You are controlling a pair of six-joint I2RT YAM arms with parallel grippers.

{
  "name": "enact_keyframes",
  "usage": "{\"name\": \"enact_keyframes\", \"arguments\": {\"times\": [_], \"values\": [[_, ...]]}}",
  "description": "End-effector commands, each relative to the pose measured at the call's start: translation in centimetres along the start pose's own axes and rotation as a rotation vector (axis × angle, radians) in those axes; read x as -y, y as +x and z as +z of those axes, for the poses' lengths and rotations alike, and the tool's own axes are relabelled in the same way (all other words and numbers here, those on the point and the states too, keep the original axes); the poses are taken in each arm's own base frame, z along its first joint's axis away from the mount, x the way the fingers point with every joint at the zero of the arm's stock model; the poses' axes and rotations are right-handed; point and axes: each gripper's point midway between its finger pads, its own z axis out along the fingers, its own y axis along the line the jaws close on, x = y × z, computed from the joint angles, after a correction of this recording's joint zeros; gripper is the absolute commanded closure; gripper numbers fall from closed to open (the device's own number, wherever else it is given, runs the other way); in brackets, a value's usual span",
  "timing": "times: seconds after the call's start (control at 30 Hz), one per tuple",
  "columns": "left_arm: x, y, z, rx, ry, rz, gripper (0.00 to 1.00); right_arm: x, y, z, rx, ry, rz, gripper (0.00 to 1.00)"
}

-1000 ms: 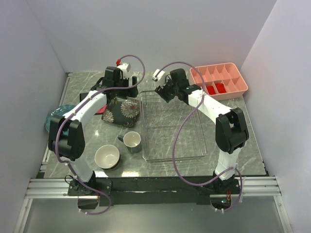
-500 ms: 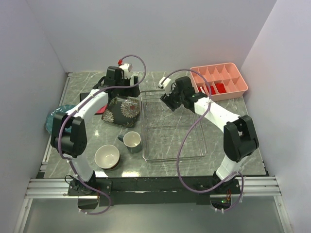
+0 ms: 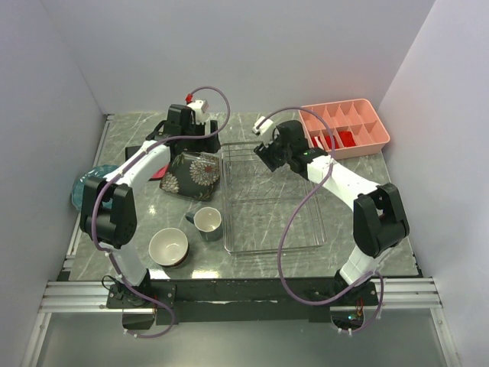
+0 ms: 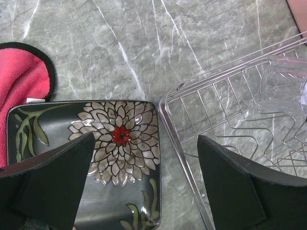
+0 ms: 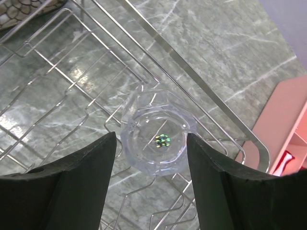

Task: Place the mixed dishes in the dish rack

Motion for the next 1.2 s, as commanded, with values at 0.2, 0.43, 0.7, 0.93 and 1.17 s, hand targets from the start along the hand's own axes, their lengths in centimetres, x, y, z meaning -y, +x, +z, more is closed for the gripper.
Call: {"name": "enact_keyframes", "arguments": {"times": [0.2,0.43,0.7,0.93,1.17], "values": [[1.4,-2.6,-0.3,0.069,0.050,-0.004,0.07,2.2,-0.7,0.9,-0.019,0.062,0.041,0.31],[1.4,-2.5,-0.1,0.062,0.054,-0.006,0.07,1.8,0.5,2.2,-0.083,-0.009,0.115,0.30],[1.6,-2.7,0.0,0.064,0.065,-0.008,0.07,-0.1,1.4,1.4,-0.115,-0.135,0.176,0.24],[2.0,-2.9,0.1,0.068,0.078,-0.010,0.07,0.6,1.3,0.7,-0.103,-0.090,0.168,0.00],[2.1,-2.8,0.0,0.067,0.081,-0.011,0.07,1.7,0.8,0.0,-0.097,-0.037,0.143,0.00]]}}
